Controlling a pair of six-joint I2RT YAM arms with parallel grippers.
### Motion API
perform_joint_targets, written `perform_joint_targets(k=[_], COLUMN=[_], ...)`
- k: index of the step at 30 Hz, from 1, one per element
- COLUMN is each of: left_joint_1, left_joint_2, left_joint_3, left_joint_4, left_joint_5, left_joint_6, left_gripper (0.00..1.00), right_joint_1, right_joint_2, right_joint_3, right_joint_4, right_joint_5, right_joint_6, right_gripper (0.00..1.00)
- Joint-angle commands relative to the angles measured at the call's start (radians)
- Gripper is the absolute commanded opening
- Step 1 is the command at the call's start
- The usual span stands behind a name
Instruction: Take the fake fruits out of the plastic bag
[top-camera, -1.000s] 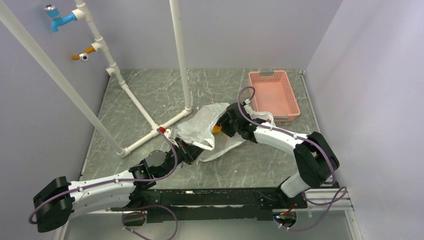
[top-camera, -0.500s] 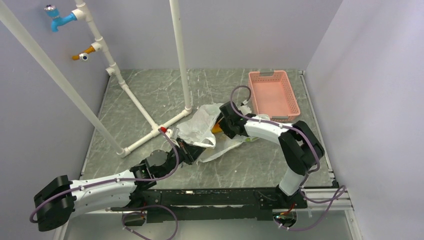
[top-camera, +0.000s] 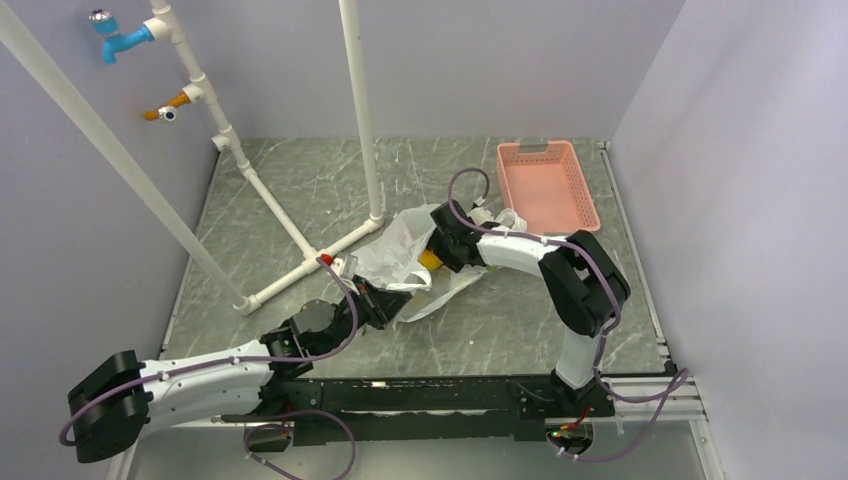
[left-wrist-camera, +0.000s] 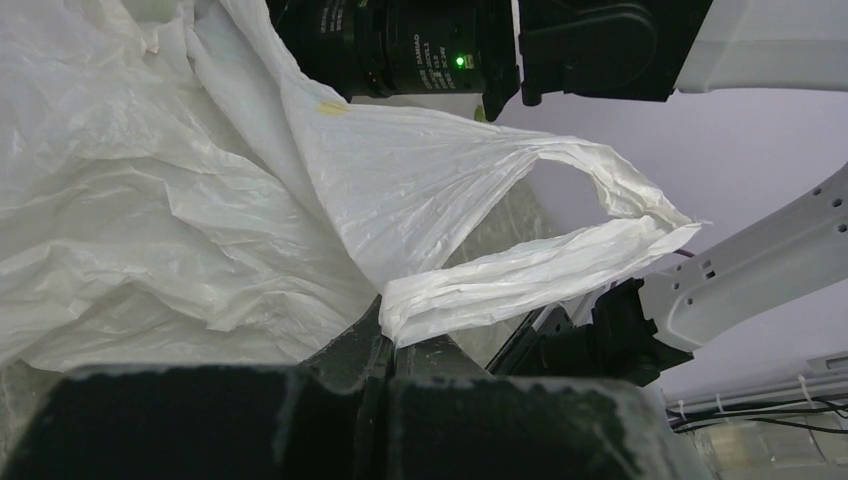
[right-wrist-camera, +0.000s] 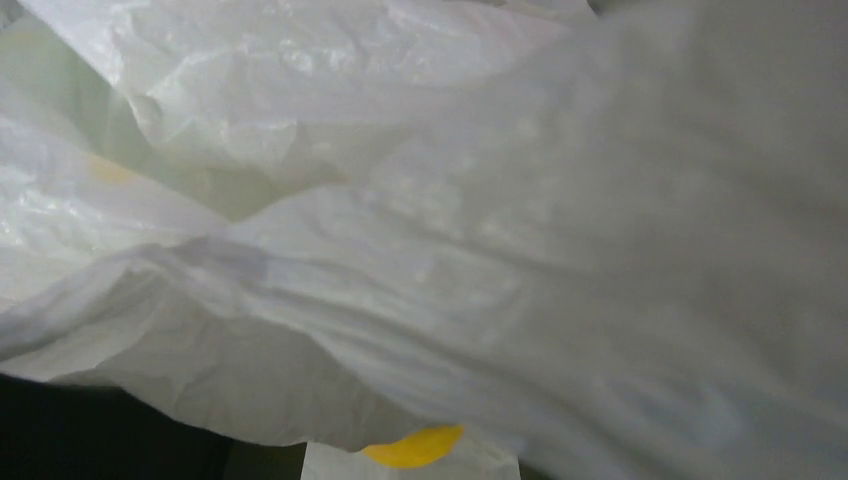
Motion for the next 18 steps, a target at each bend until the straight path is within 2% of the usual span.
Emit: perform_joint_targets(k=[1, 2, 9, 12, 14, 16, 18], left_joint_1=[-0.007, -0.006, -0.006, -0.006, -0.006, -0.006, -0.006], left_joint_2=[-0.048, -0.054, -0.064, -0.059, -0.06, -0.073, -0.083], left_joint_3=[0.008, 0.007, -0.003, -0.004, -0.004, 0.007, 0.013], left_joint_4=[-0.014, -0.023, -0.039, -0.036, -0.033, -0.055, -0.062], left_joint_5=[-0.004, -0.006, -0.027, -0.031, -0.03, -0.034, -0.042], left_joint_6=[0.016, 0.016, 0.003, -0.008, -0.017, -0.017, -0.005], left_gripper=[0.0, 0.0, 0.0, 0.0, 0.0, 0.0, 0.0], right_joint_1=[-0.007, -0.006, -0.007, -0.006, -0.005, -0.006, -0.003], right_joint_2=[-0.117, -0.144, -0.312, -0.357, -0.372, -0.39, -0.415], right_joint_3=[-0.033, -0.043, -0.145, -0.193, -0.206, -0.209, -0.22], right_joint_4=[0.04, 0.036, 0.087, 0.164, 0.184, 0.179, 0.197], right_joint_5=[-0.015, -0.023, -0.172, -0.331, -0.428, -0.502, -0.586], right_joint_6=[-0.097, -0.111, -0.179, -0.253, -0.312, -0.366, -0.427], right_gripper=[0.51, 0.47, 0.38, 0.29, 0.21, 0.2, 0.12])
